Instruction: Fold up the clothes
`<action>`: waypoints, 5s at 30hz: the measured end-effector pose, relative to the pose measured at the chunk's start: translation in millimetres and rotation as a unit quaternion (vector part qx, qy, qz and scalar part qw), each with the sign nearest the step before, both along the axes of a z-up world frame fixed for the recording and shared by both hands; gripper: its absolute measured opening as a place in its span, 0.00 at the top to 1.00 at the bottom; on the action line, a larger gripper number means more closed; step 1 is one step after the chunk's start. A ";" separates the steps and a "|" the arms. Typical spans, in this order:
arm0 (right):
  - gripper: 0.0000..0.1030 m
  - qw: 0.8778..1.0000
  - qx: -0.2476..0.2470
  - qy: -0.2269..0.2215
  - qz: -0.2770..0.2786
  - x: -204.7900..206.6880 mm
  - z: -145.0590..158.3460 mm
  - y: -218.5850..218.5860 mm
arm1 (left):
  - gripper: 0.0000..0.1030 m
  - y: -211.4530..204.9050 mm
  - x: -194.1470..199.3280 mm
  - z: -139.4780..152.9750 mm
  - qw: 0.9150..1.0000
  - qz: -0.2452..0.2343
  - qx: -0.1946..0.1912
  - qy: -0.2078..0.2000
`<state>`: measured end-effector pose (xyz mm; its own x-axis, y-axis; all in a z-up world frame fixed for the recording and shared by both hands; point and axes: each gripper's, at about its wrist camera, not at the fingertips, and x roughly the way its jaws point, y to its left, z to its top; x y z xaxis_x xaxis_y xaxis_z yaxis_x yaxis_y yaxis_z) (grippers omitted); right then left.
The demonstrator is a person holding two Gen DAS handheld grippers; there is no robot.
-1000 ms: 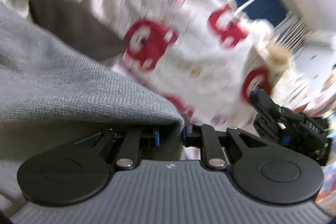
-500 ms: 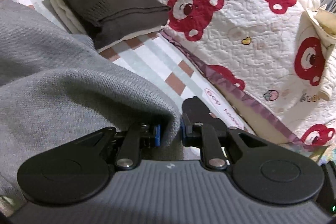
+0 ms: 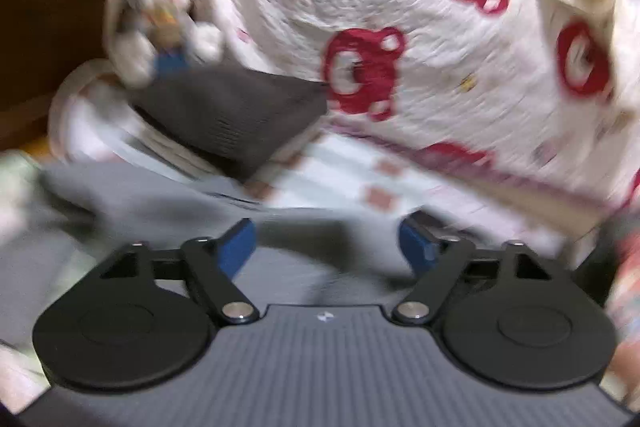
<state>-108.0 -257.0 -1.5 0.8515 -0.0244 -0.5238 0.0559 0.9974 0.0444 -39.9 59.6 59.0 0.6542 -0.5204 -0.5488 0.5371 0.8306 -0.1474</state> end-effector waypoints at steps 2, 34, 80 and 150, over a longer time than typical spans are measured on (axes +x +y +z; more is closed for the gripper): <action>0.97 1.000 -0.018 -0.004 -0.006 7.4 5.2 -8.7 | 0.13 -8.7 3.3 -17.2 0.996 0.000 0.085 -0.004; 0.38 0.986 0.139 0.082 -0.026 2.5 -48.9 -47.8 | 0.55 -12.9 110.0 -100.9 0.977 0.123 0.160 0.065; 0.91 0.940 0.062 -0.269 -0.200 -336.6 154.1 -37.2 | 0.91 -96.1 -115.0 166.5 0.973 -0.041 -0.019 -0.224; 0.74 0.925 0.246 0.131 -0.259 -147.5 -72.0 -67.7 | 0.17 -226.0 12.8 -143.0 0.937 -0.265 0.204 0.105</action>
<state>-255.4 -324.7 -73.5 0.6352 -0.0970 -0.7662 0.5931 0.6968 0.4035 -27.2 -166.4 -84.0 0.2194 -0.4601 -0.8603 0.8846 0.4658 -0.0235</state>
